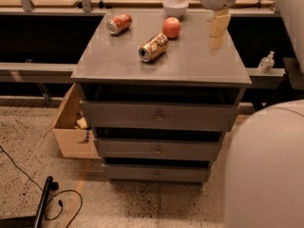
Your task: Pick orange can
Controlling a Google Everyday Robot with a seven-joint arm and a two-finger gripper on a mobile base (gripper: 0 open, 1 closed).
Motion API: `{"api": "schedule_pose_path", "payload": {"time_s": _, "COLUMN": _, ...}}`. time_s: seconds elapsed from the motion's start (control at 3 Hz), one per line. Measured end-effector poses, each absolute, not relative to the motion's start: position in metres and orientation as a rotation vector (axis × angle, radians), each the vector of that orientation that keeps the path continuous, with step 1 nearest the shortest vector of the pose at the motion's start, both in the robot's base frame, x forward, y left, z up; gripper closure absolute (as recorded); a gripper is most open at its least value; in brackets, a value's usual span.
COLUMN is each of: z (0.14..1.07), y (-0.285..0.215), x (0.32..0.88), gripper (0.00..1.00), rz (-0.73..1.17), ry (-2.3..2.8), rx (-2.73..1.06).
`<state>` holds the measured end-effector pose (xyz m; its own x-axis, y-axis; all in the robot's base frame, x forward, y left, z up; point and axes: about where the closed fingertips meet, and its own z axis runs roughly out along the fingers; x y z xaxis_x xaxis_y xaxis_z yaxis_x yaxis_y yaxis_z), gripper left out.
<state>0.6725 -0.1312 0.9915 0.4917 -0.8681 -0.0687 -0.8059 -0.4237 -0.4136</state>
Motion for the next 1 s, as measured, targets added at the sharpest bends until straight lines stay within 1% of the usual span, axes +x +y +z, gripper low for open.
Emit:
{"api": "schedule_pose_path", "payload": {"time_s": 0.33, "z": 0.976, "y": -0.108, "x": 0.703, "gripper": 0.0, "rz": -0.201, "ry": 1.263, "rx": -2.401}}
{"api": "schedule_pose_path", "payload": {"time_s": 0.67, "z": 0.96, "y": -0.075, "x": 0.728, "gripper": 0.0, "rz": -0.204, "ry": 1.146, "rx": -2.462}}
{"api": "schedule_pose_path", "payload": {"time_s": 1.0, "z": 0.936, "y": -0.045, "x": 0.752, "gripper": 0.0, "rz": -0.243, "ry": 1.056, "rx": -2.561}}
